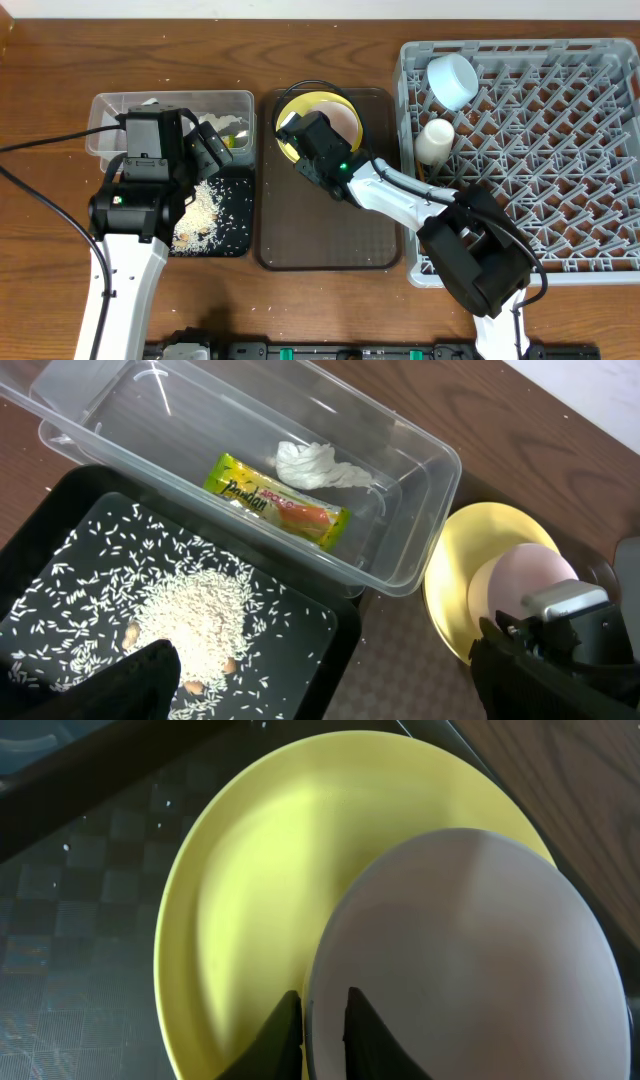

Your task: Sort waste into correct bins and load items into the dishwasher rack

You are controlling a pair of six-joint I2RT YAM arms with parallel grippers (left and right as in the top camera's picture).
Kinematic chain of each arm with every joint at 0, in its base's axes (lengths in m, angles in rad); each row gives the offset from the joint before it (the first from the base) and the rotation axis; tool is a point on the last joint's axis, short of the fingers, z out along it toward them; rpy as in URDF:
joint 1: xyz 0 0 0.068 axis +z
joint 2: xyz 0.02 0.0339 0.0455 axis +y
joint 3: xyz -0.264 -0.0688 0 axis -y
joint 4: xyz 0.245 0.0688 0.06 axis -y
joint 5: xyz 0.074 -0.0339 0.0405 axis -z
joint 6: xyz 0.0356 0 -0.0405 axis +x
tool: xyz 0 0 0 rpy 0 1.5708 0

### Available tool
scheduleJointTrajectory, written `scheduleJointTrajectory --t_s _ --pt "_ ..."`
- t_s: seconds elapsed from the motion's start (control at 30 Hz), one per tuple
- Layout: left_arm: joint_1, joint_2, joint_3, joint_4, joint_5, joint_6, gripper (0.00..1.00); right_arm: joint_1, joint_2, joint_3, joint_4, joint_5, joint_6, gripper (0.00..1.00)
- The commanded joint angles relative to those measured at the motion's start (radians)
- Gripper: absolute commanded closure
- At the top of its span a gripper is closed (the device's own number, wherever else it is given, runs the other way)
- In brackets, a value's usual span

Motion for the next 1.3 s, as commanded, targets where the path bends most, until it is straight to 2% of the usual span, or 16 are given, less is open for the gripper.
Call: scheduleJointTrajectory --t_s 0.0,0.1,0.3,0.43,0.5,0.63,0.87,1.13,1.27 --pt "0.004 -0.004 0.013 0.0 -0.005 0.006 0.05 -0.011 -0.02 0.012 0.001 0.01 0.025 0.92" --pt "0.004 -0.004 0.013 0.0 -0.005 0.006 0.05 -0.009 -0.028 0.012 -0.001 0.01 0.04 0.99" --pt "0.004 -0.004 0.013 0.0 -0.005 0.006 0.05 -0.007 -0.071 0.012 -0.039 0.007 0.04 0.99" --pt "0.004 -0.004 0.013 0.0 -0.005 0.006 0.05 -0.007 -0.158 0.012 -0.091 -0.006 0.042 0.99" --pt "0.004 -0.004 0.013 0.0 -0.005 0.006 0.05 -0.01 -0.219 0.012 -0.125 -0.042 0.087 0.99" --pt "0.004 -0.004 0.013 0.0 -0.005 0.006 0.05 -0.036 -0.338 0.012 -0.19 -0.174 0.169 0.99" --pt "0.004 -0.004 0.013 0.0 -0.005 0.006 0.05 -0.164 -0.526 0.012 -0.446 -0.591 0.198 0.99" --pt "0.004 -0.004 0.013 0.0 -0.005 0.006 0.05 -0.391 -0.616 0.011 -0.756 -0.896 0.197 0.99" --pt "0.004 -0.004 0.013 0.0 -0.005 0.006 0.05 -0.481 -0.618 0.01 -0.843 -1.002 0.167 0.99"
